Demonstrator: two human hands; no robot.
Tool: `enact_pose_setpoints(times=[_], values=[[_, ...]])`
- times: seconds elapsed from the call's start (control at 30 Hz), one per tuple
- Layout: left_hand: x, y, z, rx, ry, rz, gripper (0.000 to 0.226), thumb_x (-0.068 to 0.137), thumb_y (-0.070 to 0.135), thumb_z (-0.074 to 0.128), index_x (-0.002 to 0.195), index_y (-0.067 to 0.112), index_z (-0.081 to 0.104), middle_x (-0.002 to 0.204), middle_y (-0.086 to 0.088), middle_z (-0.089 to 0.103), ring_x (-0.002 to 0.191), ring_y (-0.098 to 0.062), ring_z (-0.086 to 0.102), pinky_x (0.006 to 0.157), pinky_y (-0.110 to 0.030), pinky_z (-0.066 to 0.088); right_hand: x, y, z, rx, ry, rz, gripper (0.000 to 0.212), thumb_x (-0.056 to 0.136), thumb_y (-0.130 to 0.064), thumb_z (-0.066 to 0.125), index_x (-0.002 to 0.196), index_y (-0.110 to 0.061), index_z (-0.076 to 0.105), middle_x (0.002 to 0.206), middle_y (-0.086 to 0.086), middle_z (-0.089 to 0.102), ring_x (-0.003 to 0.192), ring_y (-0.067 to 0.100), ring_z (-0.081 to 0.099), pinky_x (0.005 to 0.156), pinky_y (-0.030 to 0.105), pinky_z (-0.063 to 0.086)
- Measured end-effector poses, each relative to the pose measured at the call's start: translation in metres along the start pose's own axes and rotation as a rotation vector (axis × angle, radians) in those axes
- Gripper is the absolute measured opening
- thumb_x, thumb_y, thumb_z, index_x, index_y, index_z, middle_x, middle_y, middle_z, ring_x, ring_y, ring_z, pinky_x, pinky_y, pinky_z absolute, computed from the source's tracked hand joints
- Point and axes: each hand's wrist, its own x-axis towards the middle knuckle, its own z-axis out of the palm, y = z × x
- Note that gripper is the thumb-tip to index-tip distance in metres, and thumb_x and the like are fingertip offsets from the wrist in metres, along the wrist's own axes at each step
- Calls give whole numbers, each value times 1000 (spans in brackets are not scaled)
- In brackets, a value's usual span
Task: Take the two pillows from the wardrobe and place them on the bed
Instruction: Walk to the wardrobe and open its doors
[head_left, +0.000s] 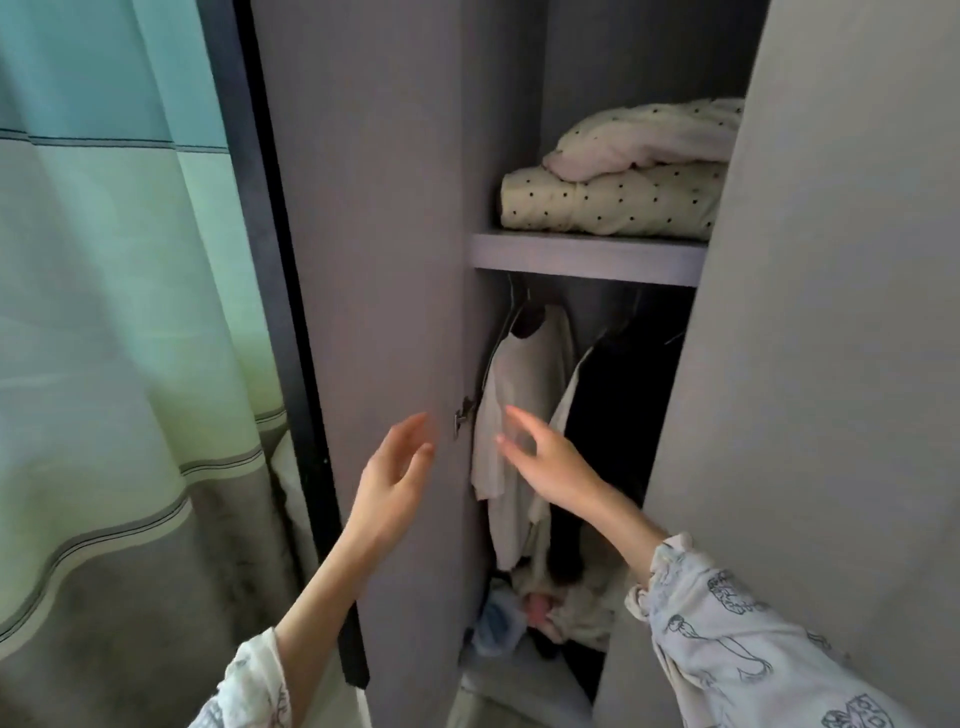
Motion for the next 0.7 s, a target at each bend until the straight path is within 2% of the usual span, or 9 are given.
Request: enact_pose_setpoints(times=[0.13, 0.17, 0.3, 0.4, 0.53, 0.6, 0.7], values=[[31, -5, 65, 91, -159, -9, 34, 94, 17, 48, 128, 19, 47, 115, -1, 63, 109, -13, 57, 90, -21, 42, -7, 37, -76, -202, 198, -90, 55, 95, -36, 48, 145, -21, 30, 153, -1, 30, 143, 13, 18, 108, 20, 16], [40, -4, 82, 114, -214, 1, 36, 94, 18, 48, 131, 18, 45, 116, -1, 62, 110, -13, 57, 90, -20, 40, -8, 46, -95, -264, 239, -114, 55, 95, -35, 47, 145, -21, 29, 153, 0, 29, 144, 13, 15, 110, 22, 14], [85, 15, 157, 141, -319, 31, 43, 95, 20, 47, 136, 16, 40, 126, -5, 56, 112, -14, 53, 92, -22, 39, 0, 81, -173, -559, 373, -143, 56, 96, -36, 44, 146, -21, 26, 156, 2, 22, 146, 19, 9, 118, 40, 10], [120, 36, 214, 89, -350, 47, 44, 95, 20, 47, 137, 15, 39, 133, -8, 52, 116, -15, 50, 93, -23, 38, 10, 105, -224, -734, 445, -132, 56, 95, -32, 45, 146, -21, 25, 158, 4, 16, 146, 23, 5, 116, 44, 4], [158, 55, 276, -65, -355, -55, 47, 95, 31, 46, 140, 22, 35, 140, -3, 45, 120, -13, 46, 105, -33, 36, 30, 126, -271, -853, 511, -83, 60, 93, -28, 48, 147, -22, 23, 159, 6, 8, 146, 26, 1, 115, 49, 6], [173, 61, 298, -140, -342, -112, 48, 96, 33, 43, 142, 25, 31, 145, -3, 40, 129, -18, 41, 110, -43, 32, 41, 135, -286, -950, 512, -37, 65, 90, -31, 52, 147, -23, 21, 159, 7, 3, 146, 28, -4, 113, 56, 8], [192, 74, 320, -299, -347, -196, 49, 98, 37, 33, 145, 27, 23, 151, -1, 31, 137, -20, 31, 112, -45, 27, 52, 148, -294, -1083, 480, 28, 76, 83, -38, 62, 147, -24, 22, 159, 9, 0, 144, 31, -10, 108, 68, 9]])
